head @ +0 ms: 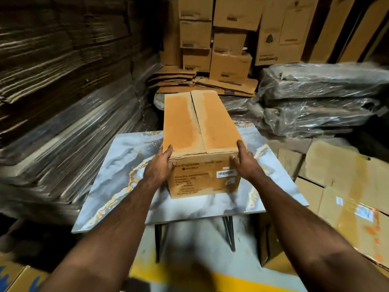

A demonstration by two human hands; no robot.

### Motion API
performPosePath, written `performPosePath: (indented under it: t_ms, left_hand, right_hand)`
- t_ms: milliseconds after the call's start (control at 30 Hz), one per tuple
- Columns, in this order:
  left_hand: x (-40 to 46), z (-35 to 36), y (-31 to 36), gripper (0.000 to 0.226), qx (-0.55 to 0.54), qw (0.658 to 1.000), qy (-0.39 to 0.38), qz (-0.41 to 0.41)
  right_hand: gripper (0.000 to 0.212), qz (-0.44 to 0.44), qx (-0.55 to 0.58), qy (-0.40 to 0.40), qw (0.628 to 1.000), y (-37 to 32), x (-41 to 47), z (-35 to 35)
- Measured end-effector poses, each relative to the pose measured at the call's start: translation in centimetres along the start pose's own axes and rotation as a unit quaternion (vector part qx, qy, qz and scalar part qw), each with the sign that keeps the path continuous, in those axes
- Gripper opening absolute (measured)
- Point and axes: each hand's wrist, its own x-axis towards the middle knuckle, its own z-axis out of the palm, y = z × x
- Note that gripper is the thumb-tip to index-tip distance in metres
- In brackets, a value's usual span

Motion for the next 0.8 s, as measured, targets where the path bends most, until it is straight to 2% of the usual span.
performPosePath:
  t_ms: [100,167,233,300,433,500,633,700,800]
  left_hand:
    - [1.2,0.6,0.9,0.066,0.097,0.995,0.013,0.003]
    - [1.4,0.6,1.9,0.07,0.16,0.986,0.04,0.021]
    - [1.5,0.6,3.1,0.067,0.166,0.979,0.101,0.063]
    - [1.9,0.6,4.7,0.068,0.151,0.972,0.144,0.106]
    - [3.8,1.1,7.0,0.076,0.159,0.965,0.114,0.172]
    - [4.7,1.2,7.5,0.083,0.18,0.963,0.078,0.186]
    - [7.1,1.9,8.4,0.095,0.235,0.954,-0.046,0.182]
    - [7.8,2.7,8.4,0.095,0.252,0.947,-0.098,0.176]
    - [8.0,3.5,7.1,0.09,0.234,0.95,-0.113,0.171]
  right_hand:
    - [0.066,-0.038,0.069,0.018,0.997,0.5,0.9,-0.3]
    - [0.068,-0.007,0.185,0.06,0.981,1.3,0.2,0.7]
    - [0.063,0.099,0.325,0.084,0.937,3.0,0.2,2.0]
    - [0.061,0.21,0.456,0.068,0.862,5.1,1.1,3.1]
    - [0.065,0.327,0.554,0.037,0.765,7.3,2.0,4.2]
    - [0.066,0.37,0.573,0.006,0.732,7.8,1.9,5.2]
    - [0.069,0.392,0.574,-0.021,0.718,7.6,1.7,7.0]
    - [0.08,0.379,0.587,-0.019,0.715,7.0,2.1,7.9]
    - [0.085,0.382,0.572,-0.038,0.725,6.1,2.3,8.4]
